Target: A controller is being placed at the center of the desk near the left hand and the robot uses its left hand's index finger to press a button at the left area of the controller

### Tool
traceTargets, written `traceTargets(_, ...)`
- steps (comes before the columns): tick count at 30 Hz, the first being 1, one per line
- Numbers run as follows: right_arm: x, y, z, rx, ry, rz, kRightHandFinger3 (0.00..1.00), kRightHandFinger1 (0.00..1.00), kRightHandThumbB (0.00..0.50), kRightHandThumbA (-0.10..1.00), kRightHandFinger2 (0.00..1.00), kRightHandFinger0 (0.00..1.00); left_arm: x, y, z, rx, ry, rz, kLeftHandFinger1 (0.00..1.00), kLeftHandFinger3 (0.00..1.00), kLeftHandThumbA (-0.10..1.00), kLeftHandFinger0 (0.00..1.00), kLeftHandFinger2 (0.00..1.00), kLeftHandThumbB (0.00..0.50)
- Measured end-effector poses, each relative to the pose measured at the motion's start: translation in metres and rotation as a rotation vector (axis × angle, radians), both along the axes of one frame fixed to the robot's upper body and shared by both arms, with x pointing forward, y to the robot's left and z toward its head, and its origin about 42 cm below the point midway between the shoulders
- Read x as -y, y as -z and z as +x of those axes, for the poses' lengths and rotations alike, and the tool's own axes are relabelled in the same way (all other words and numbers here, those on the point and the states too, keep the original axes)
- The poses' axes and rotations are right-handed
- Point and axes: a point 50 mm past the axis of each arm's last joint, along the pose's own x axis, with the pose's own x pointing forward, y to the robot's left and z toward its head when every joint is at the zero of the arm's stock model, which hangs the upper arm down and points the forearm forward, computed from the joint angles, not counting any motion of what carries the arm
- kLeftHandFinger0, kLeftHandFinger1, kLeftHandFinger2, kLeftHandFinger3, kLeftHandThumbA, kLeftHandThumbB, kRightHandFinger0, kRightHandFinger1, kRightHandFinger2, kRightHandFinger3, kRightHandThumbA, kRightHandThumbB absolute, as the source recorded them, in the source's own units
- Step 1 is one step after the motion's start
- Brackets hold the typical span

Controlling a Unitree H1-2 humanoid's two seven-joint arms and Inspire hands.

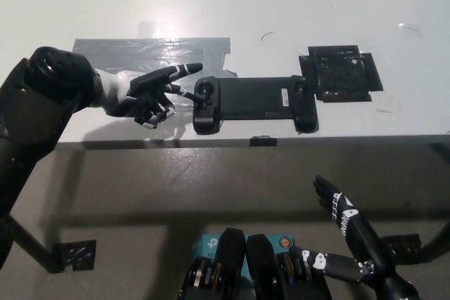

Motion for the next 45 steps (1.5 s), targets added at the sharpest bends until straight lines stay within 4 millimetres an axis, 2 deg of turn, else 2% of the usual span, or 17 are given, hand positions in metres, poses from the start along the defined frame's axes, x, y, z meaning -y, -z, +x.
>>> traceTargets(1,0.000,0.000,0.001,0.002,0.000,0.000,1.00,1.00,0.306,0.91,1.00,1.00,0.001,-0.001,0.000,0.006,0.006,0.014,0.30,1.00,1.00,0.31,0.68,0.491)
traceTargets(5,-0.001,-0.002,0.002,0.006,-0.002,0.000,1.00,1.00,0.294,0.89,1.00,1.00,0.013,-0.003,-0.002,0.041,0.057,0.105,0.27,1.00,1.00,0.05,0.65,0.473)
traceTargets(7,-0.001,-0.003,0.003,0.010,-0.004,0.000,1.00,1.00,0.286,0.89,1.00,1.00,0.019,-0.003,-0.004,0.067,0.098,0.161,0.28,1.00,1.00,0.01,0.66,0.457)
traceTargets(10,-0.001,-0.004,0.005,0.014,-0.005,0.000,1.00,1.00,0.281,0.88,1.00,1.00,0.027,-0.001,-0.006,0.087,0.141,0.226,0.28,1.00,1.00,0.08,0.64,0.498)
traceTargets(12,-0.002,-0.005,0.005,0.014,-0.006,0.000,1.00,1.00,0.282,0.87,1.00,1.00,0.029,0.000,-0.006,0.101,0.160,0.261,0.28,1.00,1.00,0.00,0.68,0.500)
traceTargets(15,-0.001,-0.005,0.006,0.011,-0.006,-0.001,1.00,1.00,0.271,0.87,1.00,1.00,0.034,-0.001,-0.005,0.130,0.188,0.316,0.39,1.00,1.00,0.02,0.71,0.500)
traceTargets(21,-0.001,-0.006,0.007,0.006,-0.009,-0.003,1.00,1.00,0.263,0.86,1.00,1.00,0.038,-0.003,-0.008,0.187,0.237,0.382,0.41,1.00,1.00,0.02,0.74,0.496)
traceTargets(23,-0.002,-0.006,0.008,0.008,-0.014,-0.005,1.00,1.00,0.264,0.87,1.00,1.00,0.038,-0.004,-0.010,0.199,0.245,0.387,0.37,1.00,1.00,0.13,0.68,0.498)
traceTargets(24,-0.002,-0.007,0.008,0.008,-0.015,-0.006,1.00,1.00,0.265,0.87,1.00,1.00,0.038,-0.005,-0.011,0.201,0.246,0.386,0.26,1.00,1.00,0.26,0.59,0.500)
traceTargets(25,-0.002,-0.007,0.009,0.009,-0.016,-0.006,1.00,1.00,0.267,0.87,1.00,1.00,0.037,-0.005,-0.012,0.204,0.244,0.383,0.28,1.00,1.00,0.26,0.64,0.500)
traceTargets(26,-0.002,-0.007,0.009,0.009,-0.018,-0.007,1.00,1.00,0.268,0.86,1.00,1.00,0.036,-0.006,-0.014,0.208,0.236,0.372,0.24,1.00,1.00,0.21,0.61,0.471)
traceTargets(28,-0.002,-0.007,0.009,0.009,-0.020,-0.008,1.00,1.00,0.275,0.86,1.00,1.00,0.032,-0.007,-0.018,0.213,0.220,0.337,0.09,1.00,1.00,0.00,0.45,0.500)
traceTargets(32,-0.001,-0.008,0.009,0.009,-0.026,-0.017,1.00,1.00,0.270,0.87,1.00,1.00,0.027,-0.014,-0.024,0.211,0.183,0.250,0.14,1.00,1.00,0.00,0.47,0.489)
traceTargets(35,0.000,-0.009,0.011,0.009,-0.034,-0.026,1.00,1.00,0.266,0.85,1.00,1.00,0.026,-0.020,-0.031,0.194,0.193,0.177,0.00,1.00,1.00,0.00,0.29,0.500)
traceTargets(38,0.001,-0.011,0.013,0.009,-0.037,-0.033,1.00,1.00,0.277,0.86,1.00,1.00,0.024,-0.036,-0.036,0.208,0.202,0.075,0.00,1.00,1.00,0.00,0.11,0.492)
traceTargets(41,0.001,-0.012,0.014,0.009,-0.039,-0.034,1.00,1.00,0.276,0.86,1.00,1.00,0.014,-0.061,-0.040,0.251,0.192,-0.044,0.00,1.00,1.00,0.00,0.09,0.472)
traceTargets(45,0.001,-0.011,0.014,0.005,-0.039,-0.034,1.00,1.00,0.264,0.86,1.00,1.00,0.002,-0.071,-0.057,0.299,0.202,-0.163,0.03,1.00,1.00,0.00,0.21,0.413)
